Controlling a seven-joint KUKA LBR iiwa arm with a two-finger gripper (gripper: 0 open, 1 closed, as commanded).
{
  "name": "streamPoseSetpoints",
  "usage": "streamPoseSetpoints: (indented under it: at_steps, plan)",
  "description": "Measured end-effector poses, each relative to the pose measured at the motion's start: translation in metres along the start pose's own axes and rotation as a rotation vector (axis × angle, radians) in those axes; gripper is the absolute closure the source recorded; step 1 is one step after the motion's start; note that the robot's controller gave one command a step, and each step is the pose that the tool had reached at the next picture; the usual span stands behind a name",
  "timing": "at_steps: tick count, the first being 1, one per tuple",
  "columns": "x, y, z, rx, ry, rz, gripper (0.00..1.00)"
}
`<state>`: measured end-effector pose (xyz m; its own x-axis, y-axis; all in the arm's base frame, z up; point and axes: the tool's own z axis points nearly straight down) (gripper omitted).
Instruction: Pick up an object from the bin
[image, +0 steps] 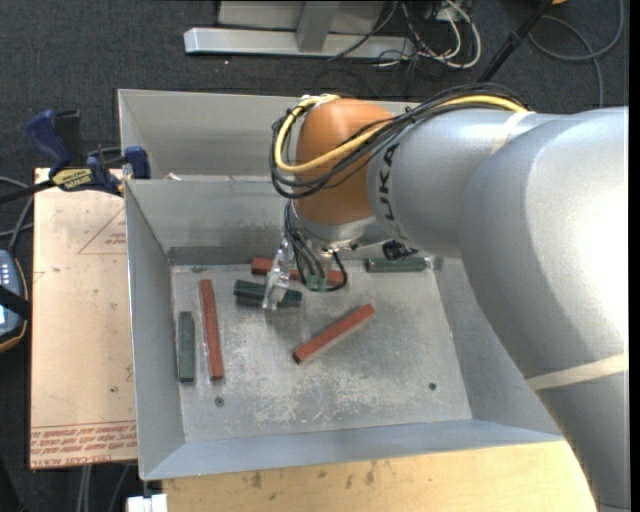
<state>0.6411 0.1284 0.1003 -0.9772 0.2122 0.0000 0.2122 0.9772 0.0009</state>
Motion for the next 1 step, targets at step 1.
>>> streamPoseSetpoints:
  at_steps: [1]
  plan:
    - [-0.0011, 0.0004, -0.0117, -0.001, -0.004, 0.000, 1.00]
